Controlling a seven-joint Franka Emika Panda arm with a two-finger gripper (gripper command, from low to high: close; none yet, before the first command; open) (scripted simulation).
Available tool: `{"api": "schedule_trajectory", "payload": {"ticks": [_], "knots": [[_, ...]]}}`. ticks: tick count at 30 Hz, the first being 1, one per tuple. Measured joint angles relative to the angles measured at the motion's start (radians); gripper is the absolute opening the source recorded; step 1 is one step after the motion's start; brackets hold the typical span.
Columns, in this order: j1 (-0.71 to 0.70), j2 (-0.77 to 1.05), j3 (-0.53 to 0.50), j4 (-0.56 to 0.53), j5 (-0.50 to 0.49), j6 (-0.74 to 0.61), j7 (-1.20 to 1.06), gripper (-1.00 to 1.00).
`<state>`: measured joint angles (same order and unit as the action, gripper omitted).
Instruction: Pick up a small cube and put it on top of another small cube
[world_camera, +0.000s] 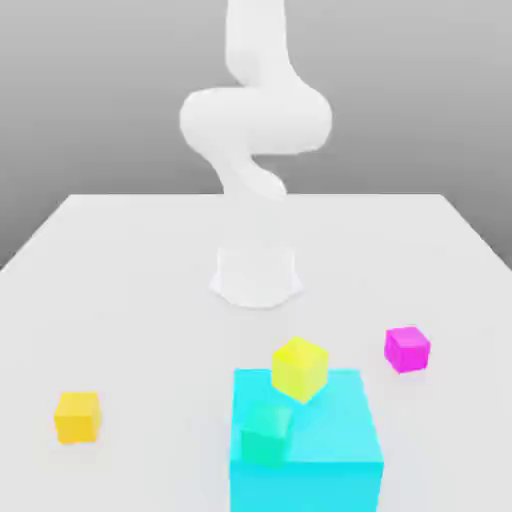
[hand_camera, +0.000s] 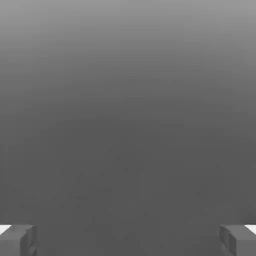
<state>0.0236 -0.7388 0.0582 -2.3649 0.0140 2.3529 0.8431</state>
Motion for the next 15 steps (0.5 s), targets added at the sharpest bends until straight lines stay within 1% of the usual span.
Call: {"api": "schedule_trajectory", "payload": {"ticks": [9,15], "knots": [[0.112,0.265,0.233,-0.269,0.06,0.222,0.182,0.0],[0.22,0.473,0.388,-0.465,0.117,0.389,0.312,0.0]]}}
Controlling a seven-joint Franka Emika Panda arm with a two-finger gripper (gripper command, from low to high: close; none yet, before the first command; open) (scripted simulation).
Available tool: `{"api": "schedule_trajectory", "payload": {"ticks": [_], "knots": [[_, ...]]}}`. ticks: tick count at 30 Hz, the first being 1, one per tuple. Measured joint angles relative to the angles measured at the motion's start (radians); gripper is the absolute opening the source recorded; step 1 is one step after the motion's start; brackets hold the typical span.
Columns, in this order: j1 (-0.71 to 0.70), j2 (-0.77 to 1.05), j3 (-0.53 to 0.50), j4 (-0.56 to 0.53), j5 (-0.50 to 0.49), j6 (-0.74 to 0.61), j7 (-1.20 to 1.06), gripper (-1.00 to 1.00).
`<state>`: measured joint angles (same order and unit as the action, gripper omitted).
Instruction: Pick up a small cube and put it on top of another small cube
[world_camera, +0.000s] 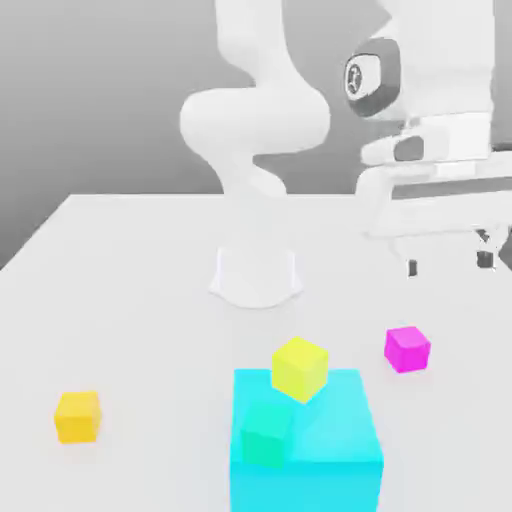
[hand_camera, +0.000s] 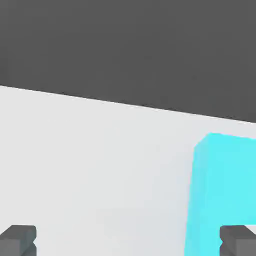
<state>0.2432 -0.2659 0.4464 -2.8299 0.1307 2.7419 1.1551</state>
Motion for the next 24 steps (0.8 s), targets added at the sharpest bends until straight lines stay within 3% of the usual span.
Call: {"api": "schedule_trajectory", "payload": {"ticks": [2,8,16,24], "knots": [[0.044,0.102,0.06,-0.068,0.013,0.076,0.061,0.0],[0.039,0.267,0.091,-0.085,-0.203,0.167,0.276,0.0],[0.095,0.367,-0.033,-0.046,-0.492,0.212,0.492,0.0],[0.207,0.457,-0.199,-0.022,-0.704,0.278,0.649,0.0]]}}
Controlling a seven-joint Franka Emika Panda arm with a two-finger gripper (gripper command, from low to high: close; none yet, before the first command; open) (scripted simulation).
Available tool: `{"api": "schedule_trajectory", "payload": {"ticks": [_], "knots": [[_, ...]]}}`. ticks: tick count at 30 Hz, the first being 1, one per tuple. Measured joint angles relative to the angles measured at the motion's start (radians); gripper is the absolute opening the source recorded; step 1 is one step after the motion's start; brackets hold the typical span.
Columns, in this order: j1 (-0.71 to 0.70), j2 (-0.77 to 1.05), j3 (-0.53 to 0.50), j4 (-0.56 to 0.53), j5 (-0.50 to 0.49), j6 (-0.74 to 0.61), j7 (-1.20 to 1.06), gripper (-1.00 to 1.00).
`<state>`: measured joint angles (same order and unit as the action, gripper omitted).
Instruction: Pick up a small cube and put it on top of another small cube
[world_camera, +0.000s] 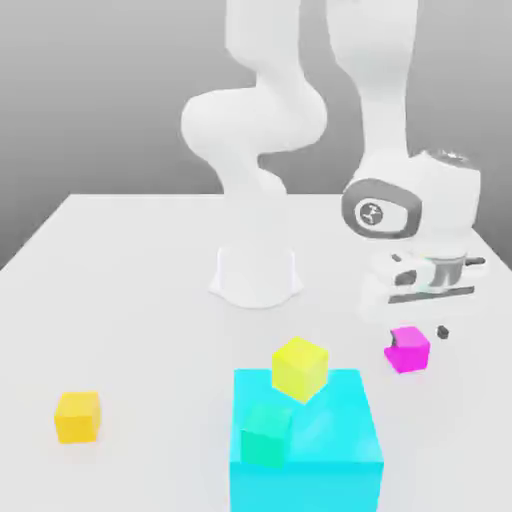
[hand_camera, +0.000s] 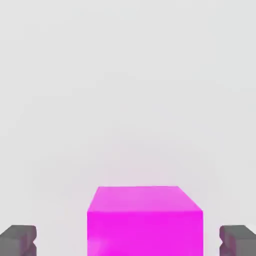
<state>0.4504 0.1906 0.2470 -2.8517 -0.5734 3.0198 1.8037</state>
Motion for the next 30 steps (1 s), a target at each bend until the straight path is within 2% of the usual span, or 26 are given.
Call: {"api": "schedule_trajectory", "payload": {"ticks": [6,7,13,16,23,30], "knots": [[0.099,0.066,-0.137,0.007,-0.12,0.071,0.084,0.0],[0.116,0.076,-0.159,0.007,-0.134,0.083,0.093,-1.0],[0.124,0.081,-0.169,0.007,-0.142,0.091,0.099,-1.0],[0.093,0.062,-0.128,0.007,-0.113,0.067,0.08,-1.0],[-0.01,-0.014,0.02,-0.003,0.034,-0.009,-0.025,-1.0],[-0.086,-0.094,0.145,-0.026,0.231,-0.065,-0.17,-1.0]]}}
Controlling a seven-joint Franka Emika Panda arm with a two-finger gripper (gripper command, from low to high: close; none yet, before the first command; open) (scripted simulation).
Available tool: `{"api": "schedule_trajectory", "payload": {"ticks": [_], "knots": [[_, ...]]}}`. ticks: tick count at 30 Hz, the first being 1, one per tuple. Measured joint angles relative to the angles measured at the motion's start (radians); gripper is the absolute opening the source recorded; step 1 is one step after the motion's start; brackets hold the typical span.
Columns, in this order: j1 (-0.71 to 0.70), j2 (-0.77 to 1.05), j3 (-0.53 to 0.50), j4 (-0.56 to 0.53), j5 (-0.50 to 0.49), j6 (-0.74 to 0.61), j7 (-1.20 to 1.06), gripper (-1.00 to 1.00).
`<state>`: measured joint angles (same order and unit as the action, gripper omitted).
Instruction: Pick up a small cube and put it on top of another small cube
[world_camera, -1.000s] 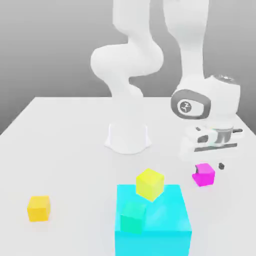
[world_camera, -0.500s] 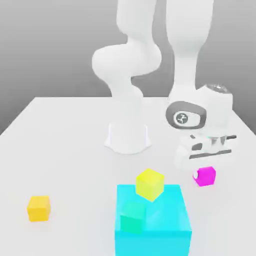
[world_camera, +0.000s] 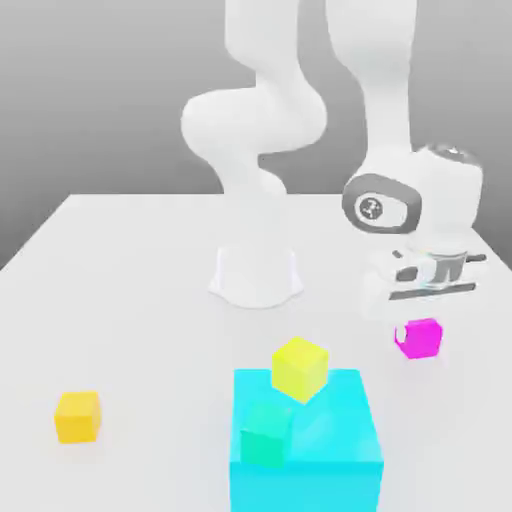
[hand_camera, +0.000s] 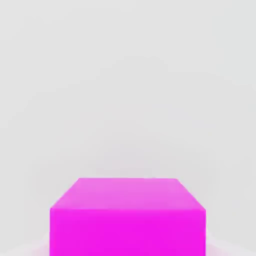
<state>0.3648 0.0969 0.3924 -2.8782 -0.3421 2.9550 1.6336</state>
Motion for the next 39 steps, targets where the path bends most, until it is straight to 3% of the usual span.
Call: {"api": "schedule_trajectory", "payload": {"ticks": [7,13,28,32,33,39], "knots": [[0.008,-0.085,0.055,-0.033,0.243,-0.04,-0.181,-1.0],[0.056,-0.154,0.028,-0.056,0.426,-0.074,-0.323,-1.0],[-0.435,-0.156,-0.256,0.407,0.367,-0.542,-0.466,-1.0],[-0.488,-0.065,-0.26,0.425,0.337,-0.469,-0.462,-1.0],[-0.481,-0.036,-0.256,0.419,0.33,-0.435,-0.458,1.0],[-0.478,-0.022,-0.256,0.416,0.325,-0.418,-0.455,1.0]]}}
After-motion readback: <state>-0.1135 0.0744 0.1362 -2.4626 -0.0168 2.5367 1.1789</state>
